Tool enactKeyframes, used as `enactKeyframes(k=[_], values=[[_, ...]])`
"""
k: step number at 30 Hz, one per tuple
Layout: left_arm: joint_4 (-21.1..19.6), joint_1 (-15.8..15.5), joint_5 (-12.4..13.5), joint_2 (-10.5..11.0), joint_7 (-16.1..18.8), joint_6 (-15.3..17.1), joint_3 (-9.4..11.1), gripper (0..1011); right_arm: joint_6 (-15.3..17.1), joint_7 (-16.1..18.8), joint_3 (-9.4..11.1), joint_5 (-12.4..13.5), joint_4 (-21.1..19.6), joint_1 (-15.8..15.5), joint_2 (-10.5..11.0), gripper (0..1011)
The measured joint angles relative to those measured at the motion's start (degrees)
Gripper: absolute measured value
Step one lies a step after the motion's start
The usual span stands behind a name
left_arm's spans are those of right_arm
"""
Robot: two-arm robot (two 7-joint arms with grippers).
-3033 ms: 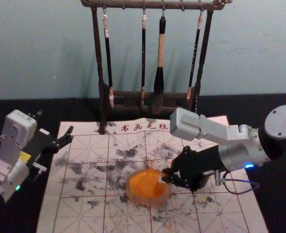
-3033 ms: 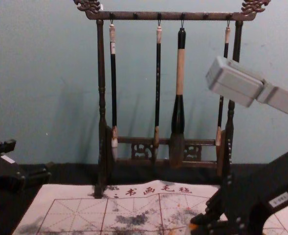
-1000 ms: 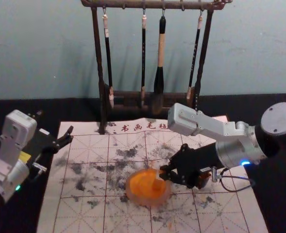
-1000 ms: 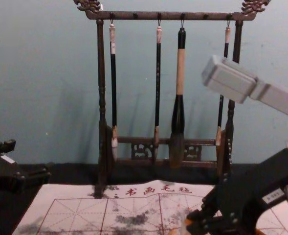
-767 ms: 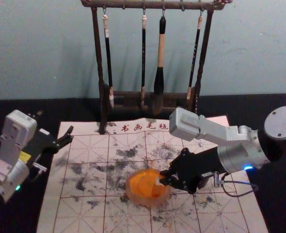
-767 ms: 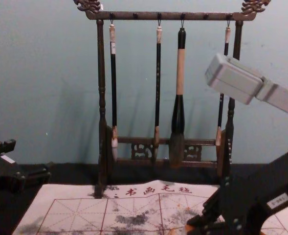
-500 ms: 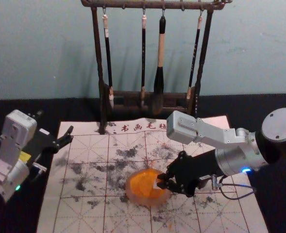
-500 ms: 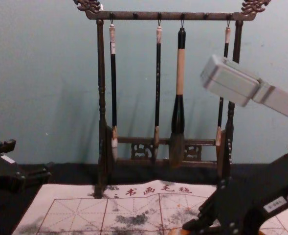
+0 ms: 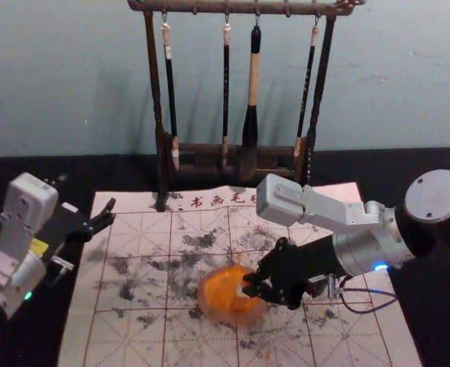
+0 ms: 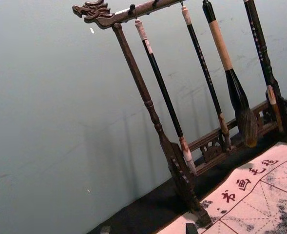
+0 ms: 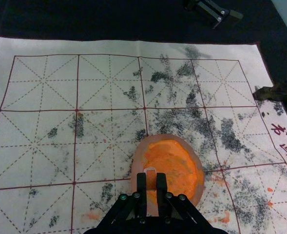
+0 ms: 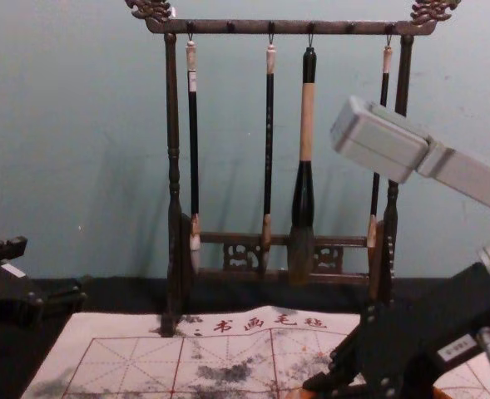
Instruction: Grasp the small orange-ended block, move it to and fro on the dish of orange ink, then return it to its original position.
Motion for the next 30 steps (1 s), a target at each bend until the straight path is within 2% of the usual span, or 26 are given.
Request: enactKeyframes(k=[7,15,30], values=[[0.0,0.0,0.0,0.0,0.0,0.0,0.0,1001,0.02,-0.41,0.31,0.26,0.06,-0.05,0.04,88],[0.0,0.0,0.0,0.0,0.0,0.0,0.0,1001,-0.06,-1.52,1.62,1.1,-0.46,-0.65,0.68,87],[0.0,-0.01,0.0,0.0,0.0,0.0,0.0,1001,-0.14,-4.28,5.16,2.89,-4.54,-3.48,4.42,88]])
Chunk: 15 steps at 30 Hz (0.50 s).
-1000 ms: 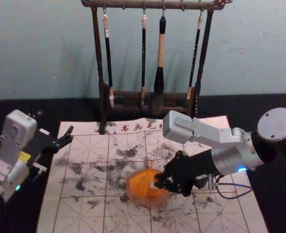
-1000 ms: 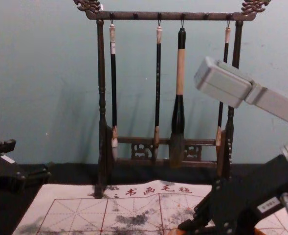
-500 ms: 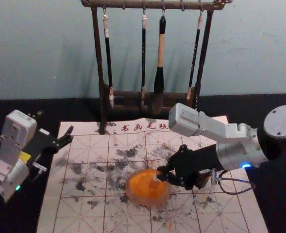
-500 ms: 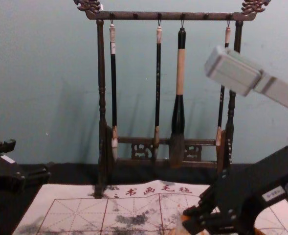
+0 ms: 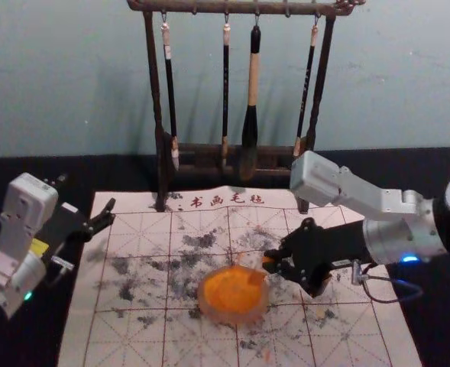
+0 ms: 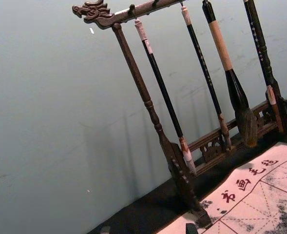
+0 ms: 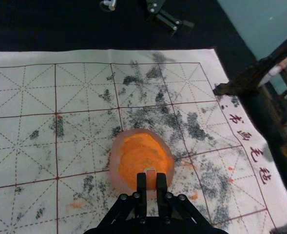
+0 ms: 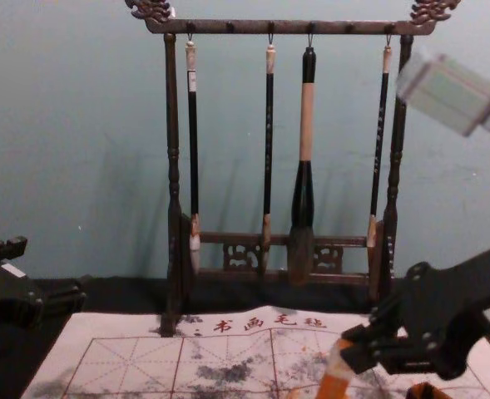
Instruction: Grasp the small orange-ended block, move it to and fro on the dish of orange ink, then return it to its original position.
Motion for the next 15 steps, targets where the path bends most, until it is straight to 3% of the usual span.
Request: enactKeyframes(k=[15], values=[[0.0,0.0,0.0,0.0,0.0,0.0,0.0,1002,-0.52,-3.19,6.1,4.37,-6.53,-6.58,6.55,87]])
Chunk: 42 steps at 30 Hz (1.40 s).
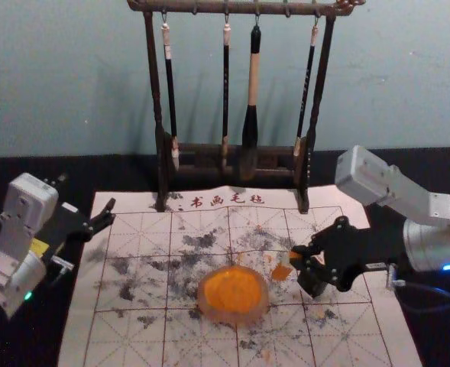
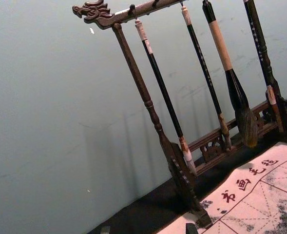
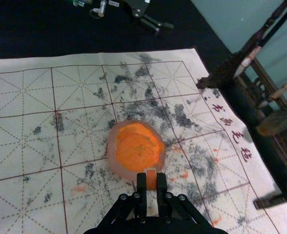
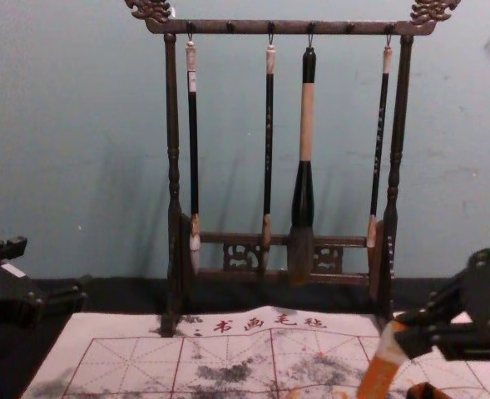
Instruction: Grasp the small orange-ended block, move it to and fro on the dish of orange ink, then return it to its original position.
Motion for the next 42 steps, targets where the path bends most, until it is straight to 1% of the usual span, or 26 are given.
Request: enactKeyframes(k=[6,11,19,30,42], values=[[0.0,0.0,0.0,0.0,0.0,0.0,0.0,1001,0.05,-1.6,2.0,1.06,-1.8,-2.56,2.14,88],[0.0,0.0,0.0,0.0,0.0,0.0,0.0,1001,0.33,-2.94,3.69,1.74,-2.54,-4.6,3.51,87],[0.0,0.0,0.0,0.0,0.0,0.0,0.0,1001,0.68,-3.83,5.51,2.23,-3.05,-6.52,4.73,88],[0.0,0.0,0.0,0.0,0.0,0.0,0.0,1001,1.21,-4.58,7.4,2.39,-3.29,-7.96,5.35,87],[0.0,0.0,0.0,0.0,0.0,0.0,0.0,1001,1.88,-5.21,8.28,2.18,-2.19,-8.49,4.49,88]])
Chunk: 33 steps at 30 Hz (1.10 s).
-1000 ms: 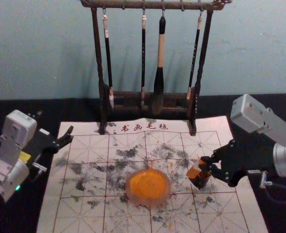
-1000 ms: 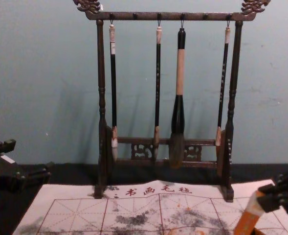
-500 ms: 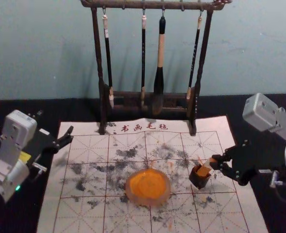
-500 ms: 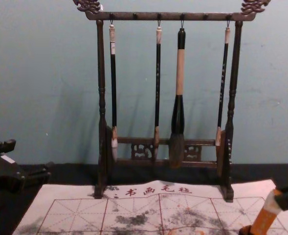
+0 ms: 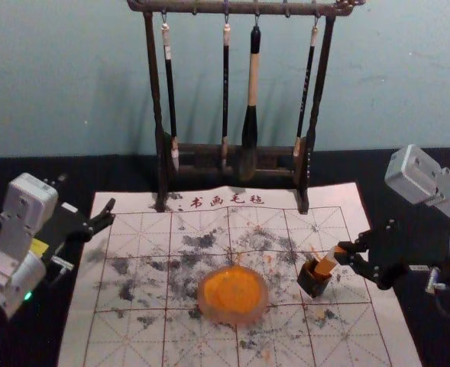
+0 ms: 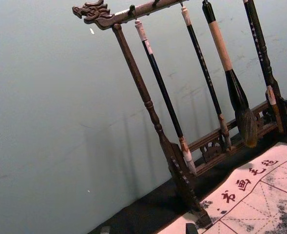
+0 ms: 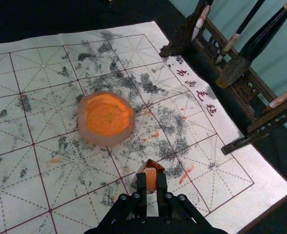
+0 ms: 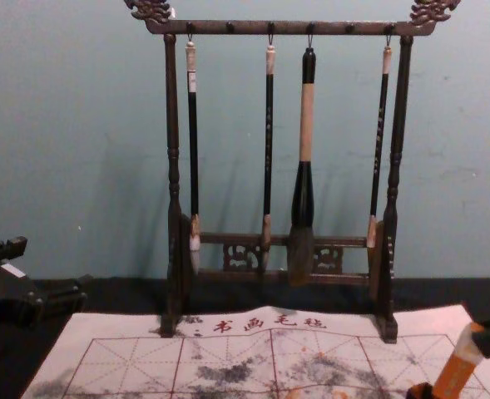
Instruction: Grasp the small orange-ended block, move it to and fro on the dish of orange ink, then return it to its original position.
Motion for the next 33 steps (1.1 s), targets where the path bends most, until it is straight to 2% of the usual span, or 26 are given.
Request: enactKeyframes(k=[20,33], values=[[0.0,0.0,0.0,0.0,0.0,0.0,0.0,1001,1.24,-0.29,0.21,0.16,1.94,0.25,-2.23,87],[0.0,0.0,0.0,0.0,0.0,0.0,0.0,1001,4.45,-4.93,0.7,-0.37,0.71,-0.85,-4.1,88]])
